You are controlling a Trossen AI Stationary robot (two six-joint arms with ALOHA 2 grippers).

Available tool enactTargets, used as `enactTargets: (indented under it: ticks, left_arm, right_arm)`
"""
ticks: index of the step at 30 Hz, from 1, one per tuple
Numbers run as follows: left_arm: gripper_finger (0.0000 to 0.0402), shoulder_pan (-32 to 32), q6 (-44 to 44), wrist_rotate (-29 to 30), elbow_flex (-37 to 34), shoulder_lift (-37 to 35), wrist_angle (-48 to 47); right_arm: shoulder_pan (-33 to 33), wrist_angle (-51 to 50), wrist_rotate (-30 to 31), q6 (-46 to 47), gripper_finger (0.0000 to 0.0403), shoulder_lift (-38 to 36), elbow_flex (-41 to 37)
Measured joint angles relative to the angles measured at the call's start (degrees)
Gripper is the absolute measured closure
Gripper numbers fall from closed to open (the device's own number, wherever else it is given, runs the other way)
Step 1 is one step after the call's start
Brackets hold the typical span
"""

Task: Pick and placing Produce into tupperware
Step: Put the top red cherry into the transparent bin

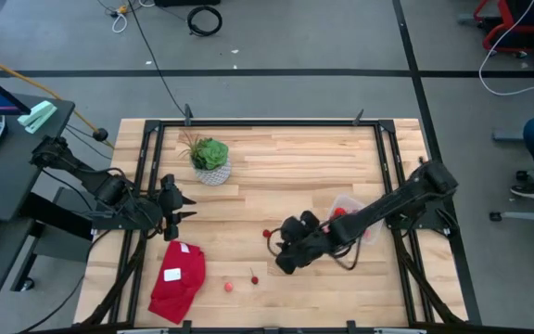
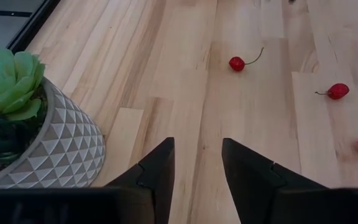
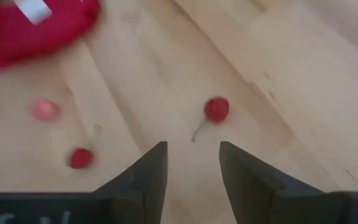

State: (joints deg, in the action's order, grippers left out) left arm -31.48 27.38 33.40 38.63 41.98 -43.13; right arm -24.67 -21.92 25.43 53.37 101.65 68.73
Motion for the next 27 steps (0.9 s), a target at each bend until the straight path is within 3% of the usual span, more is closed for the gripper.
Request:
enactTargets:
  ticks: [10,27]
  left_arm:
    - [0.0256,0.0,0.0,0.01,0.0,0.02,-0.02]
    - [0.0262,0.0,-0.07,0.01,0.0,0.0,-0.24]
  right_arm:
    - [0.0,5.63,0.34,-7.06,0.025,9.4,0.0]
    - [0.18,10.02,2.35,-11.08,0.0254,11.32,0.0]
